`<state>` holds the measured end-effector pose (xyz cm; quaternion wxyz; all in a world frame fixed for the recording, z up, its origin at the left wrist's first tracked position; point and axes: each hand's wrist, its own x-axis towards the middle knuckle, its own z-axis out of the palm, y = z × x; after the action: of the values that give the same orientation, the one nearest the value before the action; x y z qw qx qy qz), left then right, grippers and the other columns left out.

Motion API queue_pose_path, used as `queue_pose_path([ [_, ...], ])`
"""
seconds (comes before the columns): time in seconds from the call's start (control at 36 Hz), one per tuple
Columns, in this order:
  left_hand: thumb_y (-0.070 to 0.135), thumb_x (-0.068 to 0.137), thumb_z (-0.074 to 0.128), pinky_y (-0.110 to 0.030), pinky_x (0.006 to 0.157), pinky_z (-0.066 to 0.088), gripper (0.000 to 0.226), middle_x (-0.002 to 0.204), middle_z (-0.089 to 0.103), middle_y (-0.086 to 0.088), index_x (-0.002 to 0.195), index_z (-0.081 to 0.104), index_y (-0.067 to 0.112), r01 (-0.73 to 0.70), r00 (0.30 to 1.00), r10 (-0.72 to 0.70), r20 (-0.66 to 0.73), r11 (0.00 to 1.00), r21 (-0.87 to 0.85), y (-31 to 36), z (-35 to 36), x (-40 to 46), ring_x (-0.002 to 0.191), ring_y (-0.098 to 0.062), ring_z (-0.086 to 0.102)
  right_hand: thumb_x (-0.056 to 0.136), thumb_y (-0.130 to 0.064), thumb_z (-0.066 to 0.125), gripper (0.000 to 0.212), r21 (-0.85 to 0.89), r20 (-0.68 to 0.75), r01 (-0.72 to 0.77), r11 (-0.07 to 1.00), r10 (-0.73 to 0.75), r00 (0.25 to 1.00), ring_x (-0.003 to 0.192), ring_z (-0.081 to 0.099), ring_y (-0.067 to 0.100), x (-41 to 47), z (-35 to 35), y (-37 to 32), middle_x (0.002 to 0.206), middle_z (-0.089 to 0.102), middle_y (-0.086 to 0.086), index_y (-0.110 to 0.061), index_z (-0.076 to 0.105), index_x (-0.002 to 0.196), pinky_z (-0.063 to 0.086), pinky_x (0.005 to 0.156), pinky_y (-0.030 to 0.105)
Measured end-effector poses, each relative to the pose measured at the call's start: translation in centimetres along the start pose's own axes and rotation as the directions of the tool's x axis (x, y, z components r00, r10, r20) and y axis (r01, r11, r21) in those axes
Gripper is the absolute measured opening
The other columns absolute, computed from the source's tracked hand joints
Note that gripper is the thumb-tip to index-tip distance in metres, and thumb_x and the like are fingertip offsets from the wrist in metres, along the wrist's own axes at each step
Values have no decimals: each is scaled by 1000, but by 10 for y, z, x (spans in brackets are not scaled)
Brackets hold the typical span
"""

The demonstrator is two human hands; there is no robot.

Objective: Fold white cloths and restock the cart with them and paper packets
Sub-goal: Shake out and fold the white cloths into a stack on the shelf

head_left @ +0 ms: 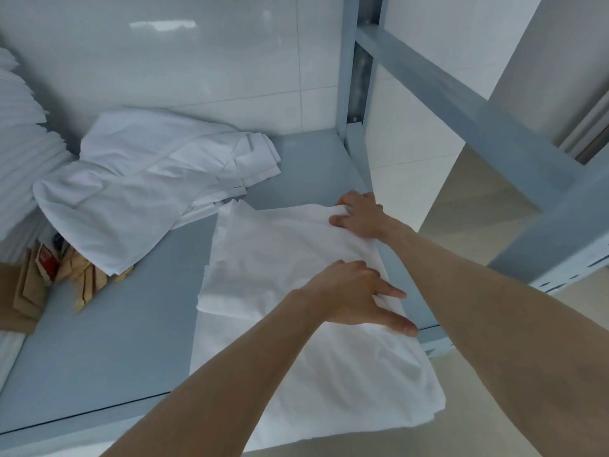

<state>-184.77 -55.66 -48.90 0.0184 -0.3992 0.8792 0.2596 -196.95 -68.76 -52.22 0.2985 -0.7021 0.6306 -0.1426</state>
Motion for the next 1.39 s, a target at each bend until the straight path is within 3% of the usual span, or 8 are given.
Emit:
queue_pose_path([
  [0.22, 76, 75, 60, -32, 83, 36, 64, 105, 70, 5, 122, 69, 35, -74, 993, 79, -87, 996, 53, 6, 6, -7, 104, -13, 56, 94, -33, 64, 43, -19, 22, 48, 999, -48, 999, 61, 44, 14, -1, -13, -25, 63, 45, -1, -17, 46, 59, 32, 69, 31],
  [0.44, 91, 61, 41, -32, 83, 46, 81, 82, 75, 3, 87, 78, 24, -43, 997, 49, -59, 994, 102, 16, 11, -14, 74, -13, 66, 98, -26, 57, 49, 401, -182, 6, 916, 73, 981, 41, 28, 6, 18, -19, -40, 51, 30, -7, -22, 31, 56, 22, 41, 22],
  [0.56, 85, 67, 58, -34, 77, 49, 62, 53, 60, 5, 70, 69, 24, -85, 996, 85, 2, 990, 115, 24, 28, -18, 54, -15, 59, 100, -29, 47, 33, 532, -407, -76, 843, 333, 851, 70, 51, 19, 46, -40, -41, 76, 56, 5, -12, 57, 74, 37, 62, 26],
  [0.75, 78, 71, 63, -31, 73, 34, 58, 63, 61, 5, 84, 79, 23, -80, 984, 94, -152, 992, 100, 25, 29, -13, 61, -15, 56, 97, -30, 55, 28, 92, -306, 132, 987, -99, 947, 73, 57, 14, 19, -29, -31, 72, 62, -9, -15, 68, 78, 40, 66, 27],
  [0.83, 77, 73, 63, -32, 76, 37, 58, 69, 64, 5, 84, 78, 23, -55, 985, 66, -159, 996, 72, 26, 26, -8, 67, -15, 58, 97, -40, 54, 31, -169, -73, 259, 951, -275, 959, 111, 57, 21, -2, -7, -24, 113, 66, 5, -16, 73, 105, 42, 96, 39],
  [0.92, 74, 75, 63, -34, 86, 43, 56, 78, 73, 6, 80, 78, 21, -28, 985, 29, -169, 1000, 9, 23, 22, -3, 73, -12, 62, 98, -53, 43, 49, -448, 110, 318, 835, -302, 947, 140, 31, 20, -18, 13, -9, 148, 44, -1, -28, 52, 140, 20, 112, 42],
  [1.08, 73, 76, 63, -31, 86, 41, 60, 80, 68, 4, 75, 67, 13, 43, 958, -48, -284, 999, -23, 14, 18, 10, 78, -14, 59, 94, -63, 42, 67, -345, -58, 88, 934, -114, 992, 149, 4, 22, -28, 22, 12, 163, 12, -3, -33, 28, 153, 10, 117, 52],
  [1.39, 63, 87, 60, -27, 88, 34, 50, 98, 63, 0, 91, 69, 14, -108, 911, 163, -378, 981, 162, 5, 21, 6, 96, -18, 55, 103, -56, 17, 54, -430, -12, 162, 888, -184, 983, 152, 1, 12, -28, 28, 36, 164, 13, -14, -41, 21, 154, 0, 122, 43],
])
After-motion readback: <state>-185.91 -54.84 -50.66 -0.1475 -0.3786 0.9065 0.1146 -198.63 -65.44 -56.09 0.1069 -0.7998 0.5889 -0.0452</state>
